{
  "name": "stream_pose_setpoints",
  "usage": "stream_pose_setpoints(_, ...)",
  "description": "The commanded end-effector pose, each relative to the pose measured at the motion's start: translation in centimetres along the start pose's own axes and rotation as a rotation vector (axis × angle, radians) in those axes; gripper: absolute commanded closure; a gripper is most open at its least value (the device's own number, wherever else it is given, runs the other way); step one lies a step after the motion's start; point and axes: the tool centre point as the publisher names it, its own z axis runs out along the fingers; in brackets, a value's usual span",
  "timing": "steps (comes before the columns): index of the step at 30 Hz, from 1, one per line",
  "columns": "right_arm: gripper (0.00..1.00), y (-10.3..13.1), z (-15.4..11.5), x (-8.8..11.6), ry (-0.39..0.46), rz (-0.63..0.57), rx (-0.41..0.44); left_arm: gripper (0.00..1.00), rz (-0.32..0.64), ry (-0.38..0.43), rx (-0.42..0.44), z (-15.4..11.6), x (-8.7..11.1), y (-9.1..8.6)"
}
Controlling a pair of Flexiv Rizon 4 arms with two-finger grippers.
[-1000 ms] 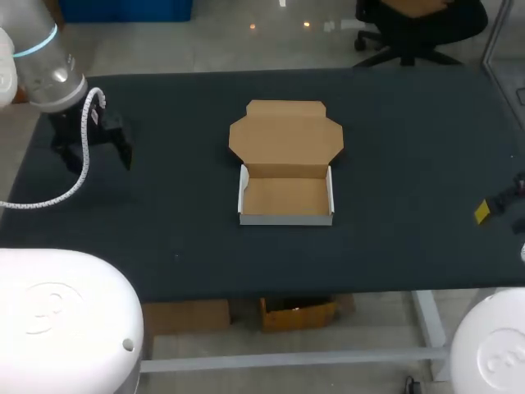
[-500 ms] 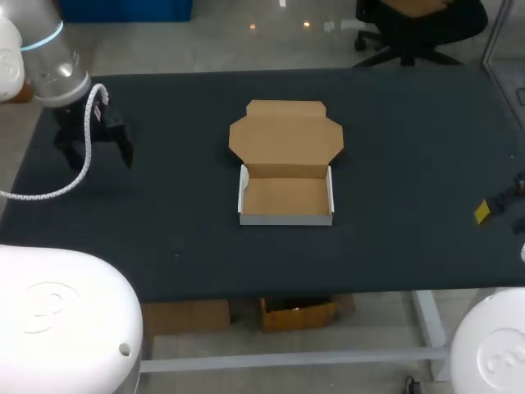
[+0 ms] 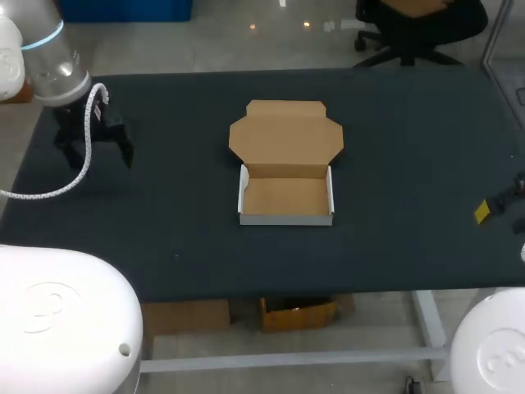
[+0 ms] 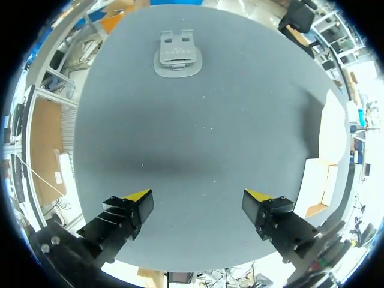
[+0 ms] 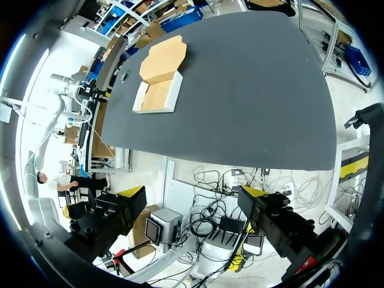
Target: Assemble the packaging by folding the flat box into shape, placing the metal phone stand inside, and closing the box properly
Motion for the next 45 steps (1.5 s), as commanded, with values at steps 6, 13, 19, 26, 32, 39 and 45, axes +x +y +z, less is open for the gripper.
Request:
stream_pose_setpoints(6, 0.00, -0.1, -0.1, 0.0, 0.001, -0.001, 0.000, 0.00, 0.002, -0.043, 0.008, 1.4, 0.3, -0.5)
stream_pose_setpoints(13, 0.00, -0.1, -0.1, 0.0, 0.001, -0.001, 0.000, 0.00, 0.009, -0.054, 0.010, 2.5, -0.3, -1.6)
stream_pose_setpoints(19, 0.00, -0.1, -0.1, 0.0, 0.001, -0.001, 0.000, 0.00, 0.022, -0.057, 0.026, 3.2, -0.4, -2.1)
stream_pose_setpoints(26, 0.00, -0.1, -0.1, 0.0, 0.001, -0.001, 0.000, 0.00, 0.043, -0.066, 0.050, 4.3, -0.6, -2.7)
stream_pose_setpoints(32, 0.00, -0.1, -0.1, 0.0, 0.001, -0.001, 0.000, 0.00, 0.048, -0.080, 0.054, 4.7, -0.7, -3.1)
stream_pose_setpoints(39, 0.00, -0.1, -0.1, 0.0, 0.001, -0.001, 0.000, 0.00, 0.042, -0.096, 0.071, 5.1, -1.3, -4.7)
stream_pose_setpoints(45, 0.00, -0.1, -0.1, 0.0, 0.001, -0.001, 0.000, 0.00, 0.040, -0.103, 0.071, 5.8, -1.3, -5.9)
